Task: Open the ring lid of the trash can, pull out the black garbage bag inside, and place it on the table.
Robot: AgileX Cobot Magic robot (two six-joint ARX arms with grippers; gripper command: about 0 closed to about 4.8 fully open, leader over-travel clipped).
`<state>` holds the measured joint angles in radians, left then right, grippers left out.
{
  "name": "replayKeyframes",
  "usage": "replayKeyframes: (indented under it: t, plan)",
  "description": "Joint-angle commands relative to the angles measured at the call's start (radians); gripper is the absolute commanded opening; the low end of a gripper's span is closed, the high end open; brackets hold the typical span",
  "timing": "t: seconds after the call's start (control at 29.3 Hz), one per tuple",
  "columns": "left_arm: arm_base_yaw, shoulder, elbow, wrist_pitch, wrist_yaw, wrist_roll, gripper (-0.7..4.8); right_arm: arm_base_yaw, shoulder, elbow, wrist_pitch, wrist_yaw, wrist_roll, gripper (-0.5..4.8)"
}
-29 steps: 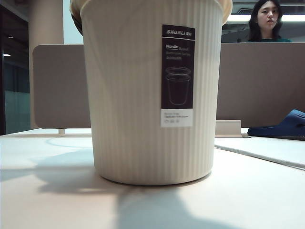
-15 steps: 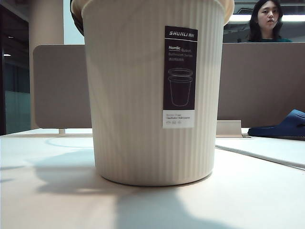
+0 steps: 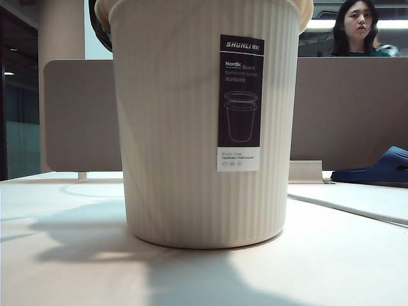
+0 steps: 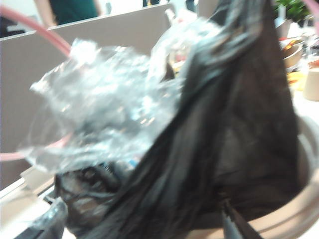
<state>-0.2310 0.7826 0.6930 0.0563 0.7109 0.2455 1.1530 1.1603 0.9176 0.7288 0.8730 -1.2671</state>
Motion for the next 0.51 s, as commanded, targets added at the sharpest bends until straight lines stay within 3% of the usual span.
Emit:
replayKeyframes:
  t: [0.03,0.24,0.31,0.38,0.44,0.51]
  plan:
    - [-0.001,0.050,0.006,0.035,0.000,0.055,4.06,0.003,-0.005,0.007,0.005,-0.019,0.015,-0.02]
    - [-0.002,0.140,0.054,0.065,-0.001,0.077,3.90,0.003,-0.005,0.007,0.004,-0.027,0.024,-0.02]
    - [-0.011,0.157,0.080,0.064,-0.001,0.077,3.28,0.015,-0.005,0.007,-0.001,-0.035,0.041,-0.02]
    - [-0.018,0.166,0.087,0.062,-0.001,0.080,3.06,0.016,-0.005,0.007,-0.001,-0.042,0.041,-0.02]
    - [-0.033,0.174,0.087,0.048,-0.001,0.085,2.03,0.016,-0.004,0.007,-0.004,-0.042,0.044,-0.02]
    - [-0.038,0.177,0.087,0.042,-0.001,0.098,1.59,0.016,-0.005,0.007,-0.007,-0.042,0.045,-0.02]
